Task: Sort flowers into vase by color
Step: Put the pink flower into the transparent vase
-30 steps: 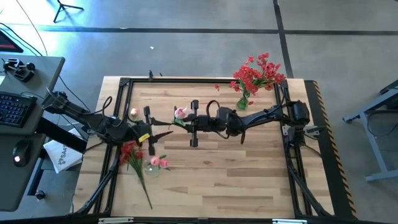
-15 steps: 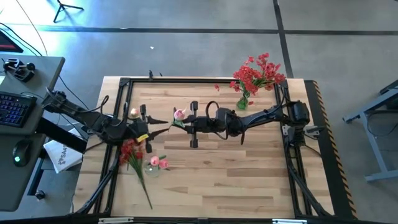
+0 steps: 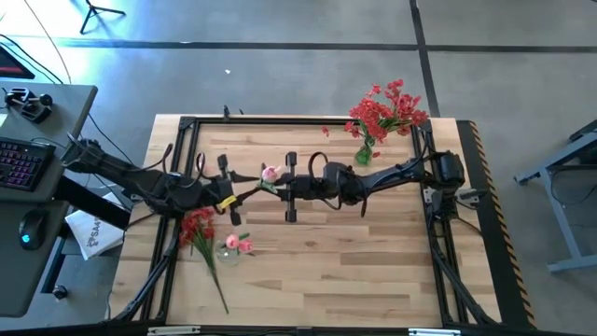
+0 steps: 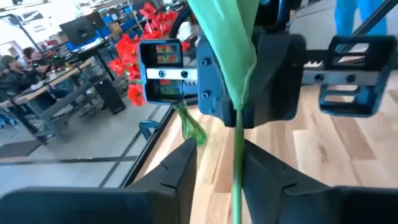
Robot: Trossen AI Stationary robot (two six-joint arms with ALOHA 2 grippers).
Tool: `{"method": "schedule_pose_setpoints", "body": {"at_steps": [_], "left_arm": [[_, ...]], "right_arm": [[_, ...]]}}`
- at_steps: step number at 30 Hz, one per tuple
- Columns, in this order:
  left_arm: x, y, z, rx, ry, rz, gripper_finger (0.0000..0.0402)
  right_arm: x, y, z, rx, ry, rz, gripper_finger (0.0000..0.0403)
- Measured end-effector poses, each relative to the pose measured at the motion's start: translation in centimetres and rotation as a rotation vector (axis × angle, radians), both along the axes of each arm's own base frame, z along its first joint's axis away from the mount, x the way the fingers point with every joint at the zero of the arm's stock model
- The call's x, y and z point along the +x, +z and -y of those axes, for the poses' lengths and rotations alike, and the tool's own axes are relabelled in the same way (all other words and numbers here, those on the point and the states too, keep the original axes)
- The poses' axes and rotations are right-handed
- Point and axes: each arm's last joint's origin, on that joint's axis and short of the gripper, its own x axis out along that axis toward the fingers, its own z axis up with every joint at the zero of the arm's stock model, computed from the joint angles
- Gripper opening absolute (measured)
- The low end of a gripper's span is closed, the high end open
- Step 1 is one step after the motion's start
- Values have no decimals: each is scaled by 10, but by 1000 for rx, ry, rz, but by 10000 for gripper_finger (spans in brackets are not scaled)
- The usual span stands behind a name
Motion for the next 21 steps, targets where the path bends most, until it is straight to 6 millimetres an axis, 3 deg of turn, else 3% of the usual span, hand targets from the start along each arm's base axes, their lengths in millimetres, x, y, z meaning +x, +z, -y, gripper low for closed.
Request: {"method": "schedule_pose_setpoints", "body": {"at_steps": [6,11,15,21], "left_arm": [[-9,7,4,-17,-62,32,60],[-12,7,9,-18,-91,29,8],[-21,10,12,-6,-30,45,6],[-59,29,18,-57,-72,151,1]], "right_arm": [[0,0,0,45,14,-15,21],[0,-2,-1,71,29,-59,75],[-7,-1,-1,80,-7,-257,124],[-25,-1,-2,157,-110,-515,157]]}}
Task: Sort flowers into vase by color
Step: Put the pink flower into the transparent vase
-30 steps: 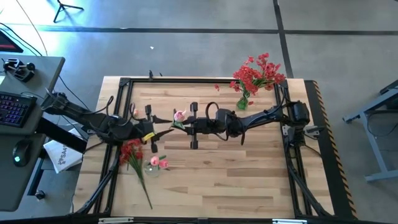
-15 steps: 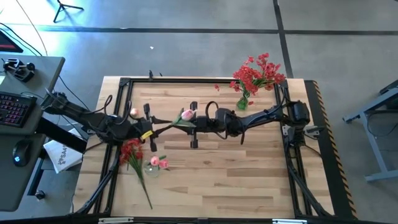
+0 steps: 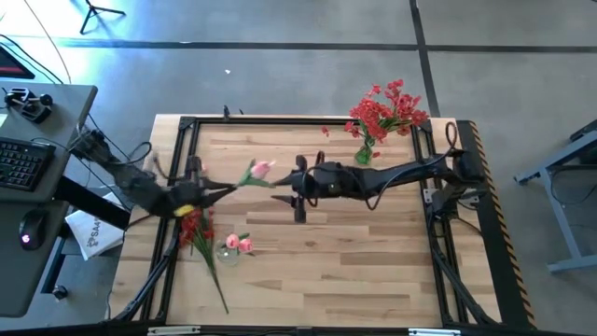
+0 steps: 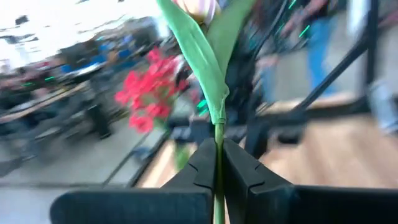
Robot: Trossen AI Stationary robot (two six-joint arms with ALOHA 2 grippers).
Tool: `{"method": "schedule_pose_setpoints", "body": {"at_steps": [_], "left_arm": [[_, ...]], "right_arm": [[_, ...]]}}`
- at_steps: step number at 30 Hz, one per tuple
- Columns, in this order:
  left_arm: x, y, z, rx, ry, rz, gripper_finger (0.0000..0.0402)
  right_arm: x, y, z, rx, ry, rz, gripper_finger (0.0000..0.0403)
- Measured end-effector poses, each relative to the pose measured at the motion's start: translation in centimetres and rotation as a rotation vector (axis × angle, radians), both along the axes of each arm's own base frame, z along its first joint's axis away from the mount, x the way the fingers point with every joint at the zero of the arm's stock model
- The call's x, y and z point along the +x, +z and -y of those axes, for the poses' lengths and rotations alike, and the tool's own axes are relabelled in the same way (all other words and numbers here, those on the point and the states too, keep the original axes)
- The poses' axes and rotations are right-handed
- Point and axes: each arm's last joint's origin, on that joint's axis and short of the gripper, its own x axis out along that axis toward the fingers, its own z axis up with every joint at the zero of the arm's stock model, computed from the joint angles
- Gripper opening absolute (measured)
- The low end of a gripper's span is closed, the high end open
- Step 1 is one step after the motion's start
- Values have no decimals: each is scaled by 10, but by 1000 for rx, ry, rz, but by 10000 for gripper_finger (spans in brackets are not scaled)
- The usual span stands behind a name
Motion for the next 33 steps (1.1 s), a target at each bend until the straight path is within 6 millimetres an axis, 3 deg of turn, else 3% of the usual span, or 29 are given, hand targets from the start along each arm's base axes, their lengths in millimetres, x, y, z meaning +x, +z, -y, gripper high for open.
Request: {"method": "schedule_pose_setpoints", "body": {"at_steps": [5,13,21,33], "left_arm": [[-30,1,9,-141,-179,148,1],[-42,-45,30,-203,-338,286,1],[-51,-83,33,-165,-607,536,0],[-43,-108,46,-77,-702,452,0]], "right_arm": [[-13,-31,-23,18,64,26,152],[-58,-69,-45,83,100,286,135],[-72,-70,-47,93,84,401,134],[-61,-57,-48,87,80,421,134]]}}
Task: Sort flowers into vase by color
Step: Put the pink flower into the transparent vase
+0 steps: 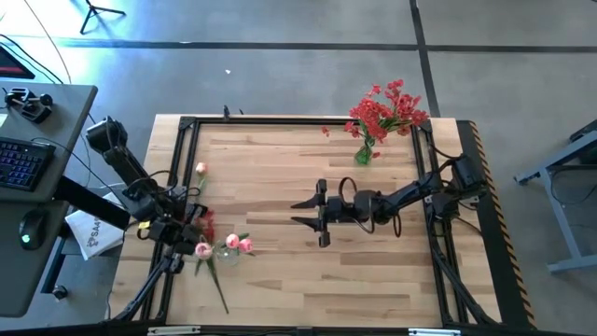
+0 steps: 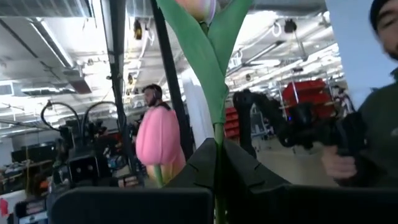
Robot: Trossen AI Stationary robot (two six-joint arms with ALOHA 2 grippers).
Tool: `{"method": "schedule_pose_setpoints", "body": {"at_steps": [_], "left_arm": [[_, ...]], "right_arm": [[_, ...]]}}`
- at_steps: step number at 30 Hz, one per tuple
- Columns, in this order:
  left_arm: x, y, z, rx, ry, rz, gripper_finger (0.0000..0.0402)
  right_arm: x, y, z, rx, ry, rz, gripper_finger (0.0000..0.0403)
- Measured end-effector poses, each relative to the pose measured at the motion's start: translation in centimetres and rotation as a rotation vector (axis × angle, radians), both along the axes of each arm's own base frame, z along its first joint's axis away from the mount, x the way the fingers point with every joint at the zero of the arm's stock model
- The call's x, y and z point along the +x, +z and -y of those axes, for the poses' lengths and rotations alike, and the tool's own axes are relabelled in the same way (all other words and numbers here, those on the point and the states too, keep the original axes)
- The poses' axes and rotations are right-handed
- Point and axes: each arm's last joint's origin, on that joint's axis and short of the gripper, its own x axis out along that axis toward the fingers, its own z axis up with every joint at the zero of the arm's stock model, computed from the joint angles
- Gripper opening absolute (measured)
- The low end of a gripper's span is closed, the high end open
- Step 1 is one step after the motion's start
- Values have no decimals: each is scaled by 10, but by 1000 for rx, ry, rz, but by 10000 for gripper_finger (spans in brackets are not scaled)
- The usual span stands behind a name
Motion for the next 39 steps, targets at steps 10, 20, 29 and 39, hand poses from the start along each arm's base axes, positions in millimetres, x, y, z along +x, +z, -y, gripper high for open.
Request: {"method": "schedule_pose_setpoints", "body": {"at_steps": [10,20,29,39], "left_arm": [[14,-6,0,11,14,31,0],[21,-12,1,-105,-15,-46,0],[22,-14,0,-209,-1,-117,26],[21,-15,0,-223,48,-142,90]], "right_arm": [[10,8,-2,-6,0,-27,134],[11,8,-2,-8,2,-38,134],[11,7,-2,-10,3,-45,134],[11,6,-2,-11,2,-53,134]]}}
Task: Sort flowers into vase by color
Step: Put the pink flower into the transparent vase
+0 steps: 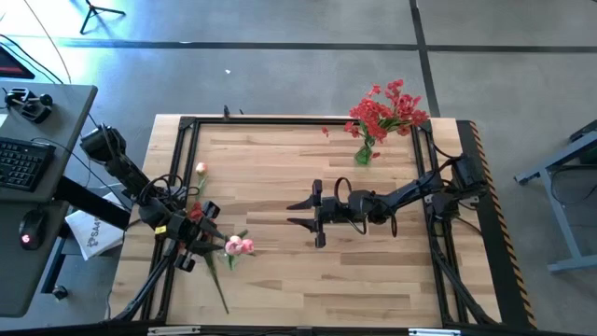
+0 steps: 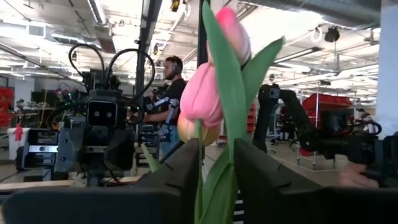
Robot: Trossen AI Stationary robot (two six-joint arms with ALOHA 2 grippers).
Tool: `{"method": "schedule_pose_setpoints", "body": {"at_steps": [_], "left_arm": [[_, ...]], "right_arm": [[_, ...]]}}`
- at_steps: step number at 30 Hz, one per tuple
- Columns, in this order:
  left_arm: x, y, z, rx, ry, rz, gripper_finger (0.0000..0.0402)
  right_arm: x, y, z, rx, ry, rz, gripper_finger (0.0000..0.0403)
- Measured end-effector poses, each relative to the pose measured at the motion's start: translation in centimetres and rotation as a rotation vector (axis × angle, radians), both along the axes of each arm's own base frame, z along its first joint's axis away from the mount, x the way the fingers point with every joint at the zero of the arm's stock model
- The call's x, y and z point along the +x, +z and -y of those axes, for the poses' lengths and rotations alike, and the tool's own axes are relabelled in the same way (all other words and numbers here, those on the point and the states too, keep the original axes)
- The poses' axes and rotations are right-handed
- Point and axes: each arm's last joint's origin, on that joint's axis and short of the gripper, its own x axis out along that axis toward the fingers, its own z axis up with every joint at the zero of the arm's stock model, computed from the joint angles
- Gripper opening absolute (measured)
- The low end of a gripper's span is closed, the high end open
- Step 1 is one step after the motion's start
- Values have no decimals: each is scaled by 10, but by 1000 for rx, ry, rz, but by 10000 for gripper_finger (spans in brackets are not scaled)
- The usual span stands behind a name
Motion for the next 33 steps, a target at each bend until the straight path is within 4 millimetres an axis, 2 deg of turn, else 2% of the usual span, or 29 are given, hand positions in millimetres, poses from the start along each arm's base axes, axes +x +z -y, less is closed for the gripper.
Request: {"method": "schedule_pose_setpoints", "body": {"at_steps": [6,10,14,17,22,28,33], "left_arm": [[-8,1,1,-11,73,-46,126],[-18,1,0,-1,220,-126,131],[-32,10,-5,-6,346,-165,131],[-40,23,-5,-11,307,-134,131],[-41,47,11,165,179,-28,131],[-22,76,40,356,193,-144,131],[-13,87,60,398,50,-269,131]], "right_arm": [[0,0,0,0,0,0,134],[0,0,0,0,0,0,134],[0,0,0,0,0,0,134],[0,0,0,0,0,-1,134],[0,0,0,-1,-4,-5,134],[1,0,4,8,-11,-5,134],[1,-1,4,10,-12,-8,134]]}}
